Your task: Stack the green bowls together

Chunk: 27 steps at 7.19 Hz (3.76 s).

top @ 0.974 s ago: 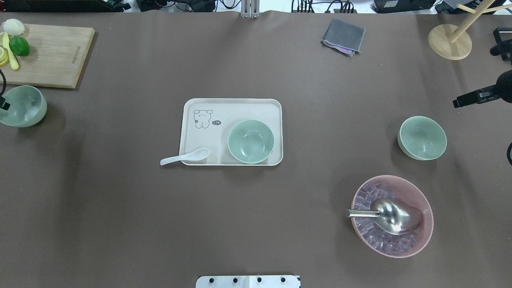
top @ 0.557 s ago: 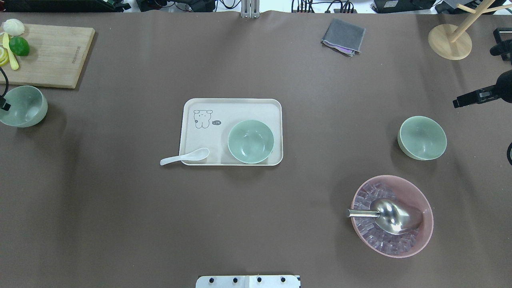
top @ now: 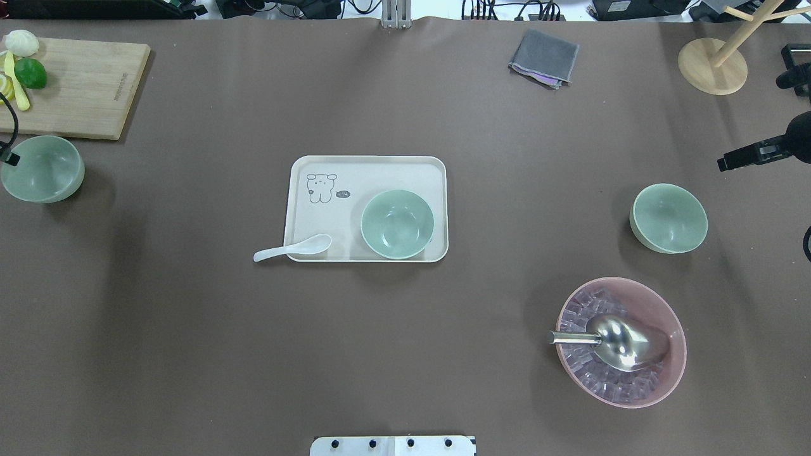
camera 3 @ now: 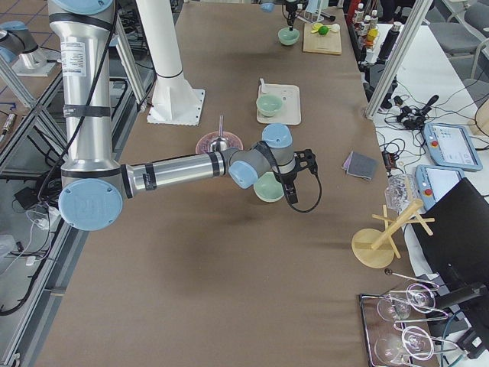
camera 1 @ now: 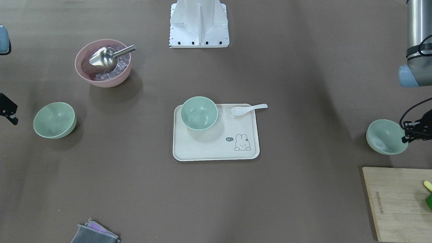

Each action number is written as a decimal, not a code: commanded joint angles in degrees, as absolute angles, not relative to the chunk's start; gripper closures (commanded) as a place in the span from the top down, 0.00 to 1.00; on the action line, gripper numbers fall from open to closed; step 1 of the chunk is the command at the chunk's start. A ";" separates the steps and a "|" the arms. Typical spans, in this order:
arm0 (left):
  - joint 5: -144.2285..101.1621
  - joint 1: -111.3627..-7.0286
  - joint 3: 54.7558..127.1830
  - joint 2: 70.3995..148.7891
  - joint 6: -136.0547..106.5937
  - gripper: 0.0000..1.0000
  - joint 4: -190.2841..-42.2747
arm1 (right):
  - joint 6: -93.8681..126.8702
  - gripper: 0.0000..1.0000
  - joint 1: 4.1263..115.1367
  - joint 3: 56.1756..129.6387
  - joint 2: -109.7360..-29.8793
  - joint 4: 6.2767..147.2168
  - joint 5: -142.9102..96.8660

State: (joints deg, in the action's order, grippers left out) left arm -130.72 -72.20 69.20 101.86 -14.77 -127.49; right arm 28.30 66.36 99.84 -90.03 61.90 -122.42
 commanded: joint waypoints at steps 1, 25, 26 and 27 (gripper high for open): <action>-131.13 -72.25 74.68 103.43 -17.56 0.00 -126.57 | 28.30 1.00 66.36 99.76 -90.09 61.96 -122.43; -110.92 -31.55 91.14 134.74 -89.21 0.00 -94.13 | 28.48 1.00 66.53 100.99 -91.23 61.79 -122.17; -110.92 -31.64 91.14 134.74 -89.03 0.00 -94.13 | 28.48 1.00 66.53 100.99 -91.14 61.79 -122.17; -110.92 -31.64 91.23 134.13 -88.95 0.00 -94.30 | 28.48 1.00 66.53 100.99 -91.23 61.79 -122.08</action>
